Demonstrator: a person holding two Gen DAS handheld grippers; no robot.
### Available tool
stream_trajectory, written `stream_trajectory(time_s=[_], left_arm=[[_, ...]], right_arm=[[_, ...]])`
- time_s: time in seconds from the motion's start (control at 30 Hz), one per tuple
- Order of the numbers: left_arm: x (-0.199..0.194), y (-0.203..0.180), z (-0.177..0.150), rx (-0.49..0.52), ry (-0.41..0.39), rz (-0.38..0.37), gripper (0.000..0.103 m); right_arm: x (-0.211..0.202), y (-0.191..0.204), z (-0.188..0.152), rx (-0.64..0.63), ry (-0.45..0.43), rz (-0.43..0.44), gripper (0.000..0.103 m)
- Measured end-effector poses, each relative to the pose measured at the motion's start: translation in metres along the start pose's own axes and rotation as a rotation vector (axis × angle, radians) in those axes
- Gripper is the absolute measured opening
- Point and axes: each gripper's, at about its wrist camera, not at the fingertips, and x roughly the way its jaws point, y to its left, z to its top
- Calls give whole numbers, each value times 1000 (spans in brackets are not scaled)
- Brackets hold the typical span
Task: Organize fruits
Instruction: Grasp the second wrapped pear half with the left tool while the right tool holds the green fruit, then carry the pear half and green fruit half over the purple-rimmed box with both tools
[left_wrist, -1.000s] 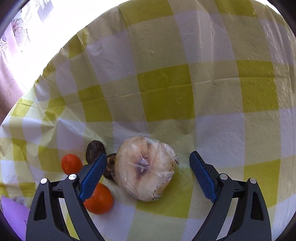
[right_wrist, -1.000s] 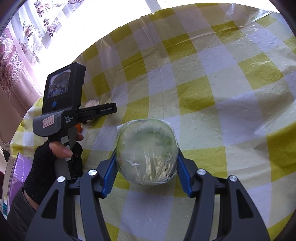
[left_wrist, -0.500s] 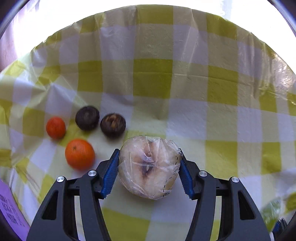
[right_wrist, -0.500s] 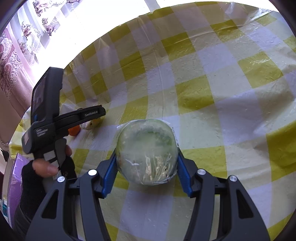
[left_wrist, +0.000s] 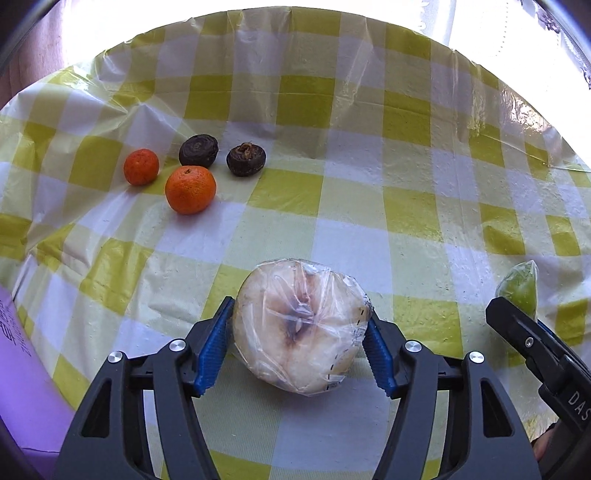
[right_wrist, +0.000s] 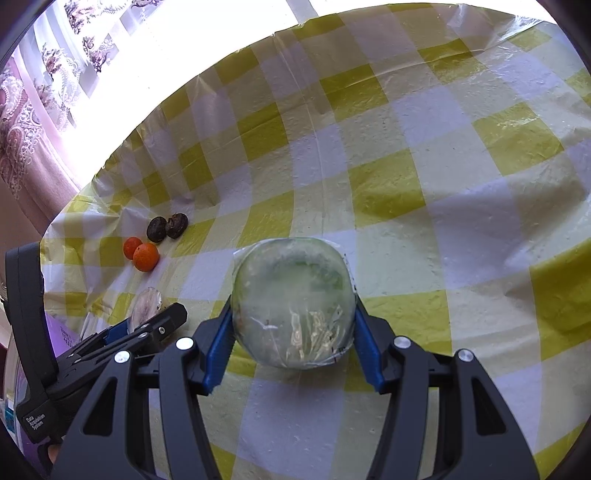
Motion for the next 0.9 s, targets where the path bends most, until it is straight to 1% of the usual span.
stream_trajectory(time_s=[0.07, 0.13, 0.27, 0.4, 0.5, 0.6, 0.73, 0.83, 0.9], left_arm=[[1, -8, -4, 3, -5, 4, 62], [0, -10, -5, 3, -10, -1, 58], [-3, -9, -6, -3, -15, 1, 57], [-11, -3, -10, -33, -19, -5, 57], [-23, 7, -23, -65, -27, -21, 57], [-37, 12, -38, -72, -46, -27, 57], [-50, 22, -56, -94, -40, -43, 57], [-62, 30, -70, -105, -50, -52, 57], [-71, 34, -80, -107, -64, -56, 57]], right_arm=[[0, 0, 0, 0, 0, 0, 58], [0, 0, 0, 0, 0, 0, 58], [0, 0, 0, 0, 0, 0, 58], [0, -1, 0, 1, -1, -4, 58], [-3, -3, 0, 2, -15, -7, 58], [-4, -4, 0, 14, -25, -28, 58], [-9, -5, -3, 36, -32, -53, 58], [-13, 0, -15, 47, -7, -84, 58], [-20, 9, -28, 45, -11, -74, 58]])
